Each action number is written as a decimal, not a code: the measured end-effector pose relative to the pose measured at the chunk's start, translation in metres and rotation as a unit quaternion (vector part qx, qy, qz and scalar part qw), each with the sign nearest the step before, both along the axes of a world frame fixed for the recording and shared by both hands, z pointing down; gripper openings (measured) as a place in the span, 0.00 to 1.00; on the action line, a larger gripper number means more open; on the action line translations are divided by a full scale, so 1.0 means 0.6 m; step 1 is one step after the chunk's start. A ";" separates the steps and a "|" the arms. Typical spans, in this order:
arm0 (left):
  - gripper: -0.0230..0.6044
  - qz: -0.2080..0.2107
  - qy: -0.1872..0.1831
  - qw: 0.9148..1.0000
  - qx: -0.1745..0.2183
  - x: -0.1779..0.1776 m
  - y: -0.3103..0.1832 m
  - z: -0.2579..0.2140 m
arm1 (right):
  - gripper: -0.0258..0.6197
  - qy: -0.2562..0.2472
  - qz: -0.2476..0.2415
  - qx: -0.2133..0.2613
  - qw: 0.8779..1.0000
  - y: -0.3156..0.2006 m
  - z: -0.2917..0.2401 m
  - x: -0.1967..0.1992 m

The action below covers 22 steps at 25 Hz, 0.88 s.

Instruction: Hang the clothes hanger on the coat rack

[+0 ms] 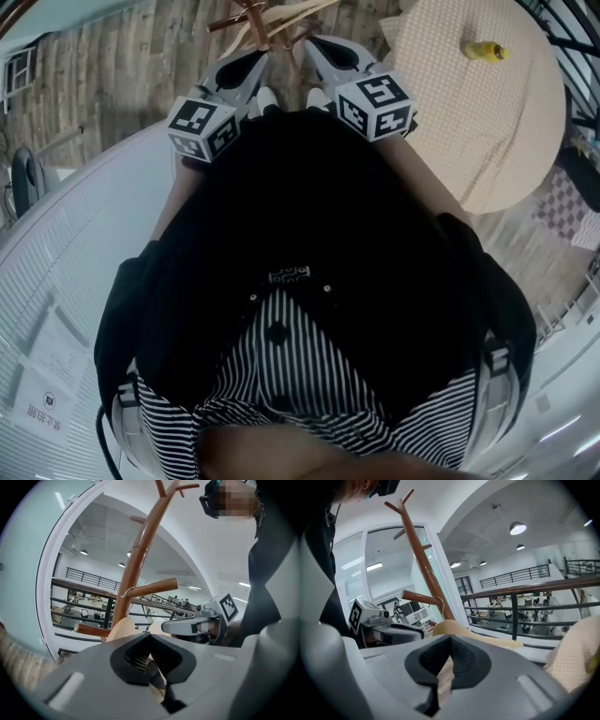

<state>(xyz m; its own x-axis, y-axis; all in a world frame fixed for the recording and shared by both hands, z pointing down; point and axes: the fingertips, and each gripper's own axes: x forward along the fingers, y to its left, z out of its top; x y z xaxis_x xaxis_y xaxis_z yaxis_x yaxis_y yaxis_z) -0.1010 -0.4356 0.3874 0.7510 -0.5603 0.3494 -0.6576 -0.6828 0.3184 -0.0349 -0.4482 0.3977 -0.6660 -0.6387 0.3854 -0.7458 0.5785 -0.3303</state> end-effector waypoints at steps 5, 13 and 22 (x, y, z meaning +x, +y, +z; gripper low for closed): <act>0.04 0.009 -0.011 1.000 0.005 0.013 -0.003 0.007 | 0.04 0.016 -0.008 0.018 1.000 -0.013 -0.002 0.002; 0.04 0.005 0.000 1.000 0.007 -0.007 0.002 0.003 | 0.04 0.024 -0.020 0.023 0.999 -0.006 -0.004 -0.025; 0.04 0.001 0.003 1.000 -0.002 0.050 -0.030 0.028 | 0.04 0.021 -0.026 0.013 0.999 -0.034 0.027 0.034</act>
<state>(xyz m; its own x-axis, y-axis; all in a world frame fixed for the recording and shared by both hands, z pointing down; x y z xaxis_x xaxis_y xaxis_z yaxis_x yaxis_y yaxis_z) -0.0709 -0.4536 0.4039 0.7545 -0.5572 0.3467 -0.6539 -0.6830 0.3254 -0.0145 -0.4688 0.4139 -0.6829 -0.6131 0.3972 -0.7267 0.6255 -0.2839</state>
